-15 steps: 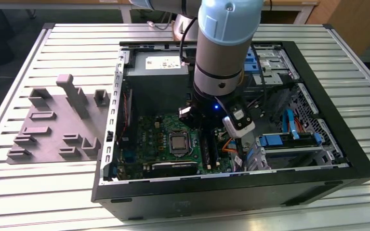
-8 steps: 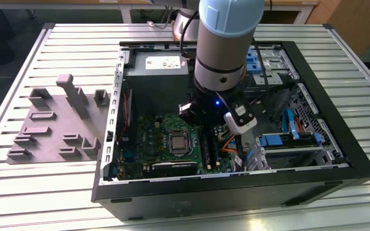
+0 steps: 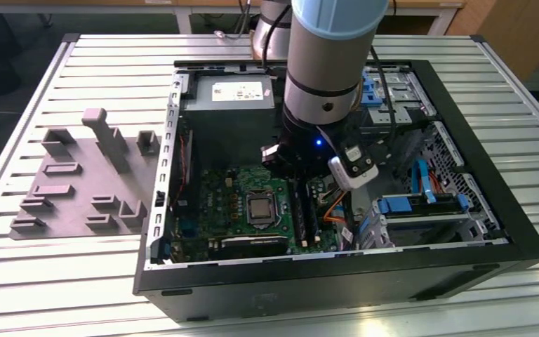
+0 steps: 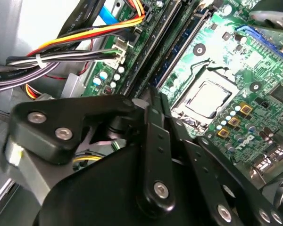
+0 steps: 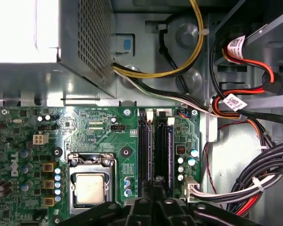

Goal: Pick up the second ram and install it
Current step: 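Press down the second ram until it locks into place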

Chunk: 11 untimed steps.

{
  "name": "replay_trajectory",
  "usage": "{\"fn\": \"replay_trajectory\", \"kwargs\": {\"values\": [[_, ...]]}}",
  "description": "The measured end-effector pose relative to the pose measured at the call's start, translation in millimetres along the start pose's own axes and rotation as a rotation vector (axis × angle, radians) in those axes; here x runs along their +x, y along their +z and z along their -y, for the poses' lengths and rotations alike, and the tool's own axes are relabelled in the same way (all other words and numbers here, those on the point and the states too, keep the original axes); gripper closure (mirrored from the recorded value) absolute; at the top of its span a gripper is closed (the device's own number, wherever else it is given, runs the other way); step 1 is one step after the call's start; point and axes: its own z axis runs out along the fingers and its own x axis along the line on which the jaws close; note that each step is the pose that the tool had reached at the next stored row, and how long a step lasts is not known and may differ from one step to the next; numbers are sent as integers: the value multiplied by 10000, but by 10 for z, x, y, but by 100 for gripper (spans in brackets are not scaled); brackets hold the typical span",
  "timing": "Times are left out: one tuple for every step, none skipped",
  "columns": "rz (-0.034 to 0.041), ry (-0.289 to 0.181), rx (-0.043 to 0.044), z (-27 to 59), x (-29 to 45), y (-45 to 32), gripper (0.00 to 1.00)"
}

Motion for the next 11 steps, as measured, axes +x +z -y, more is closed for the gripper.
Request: {"fn": "replay_trajectory", "kwargs": {"values": [[-1, 0, 1, 0, 0, -1, 87], [-1, 0, 2, 0, 0, -1, 87], [-2, 0, 2, 0, 0, -1, 89], [-2, 0, 2, 0, 0, -1, 89], [-2, 0, 2, 0, 0, -1, 89], [-3, 0, 4, 0, 0, -1, 89], [-2, 0, 3, 0, 0, 3, 89], [-2, 0, 1, 0, -1, 10, 89], [-2, 0, 3, 0, 0, 20, 89], [-2, 0, 3, 1, 0, 33, 89], [-2, 0, 1, 1, 0, 46, 89]]}}
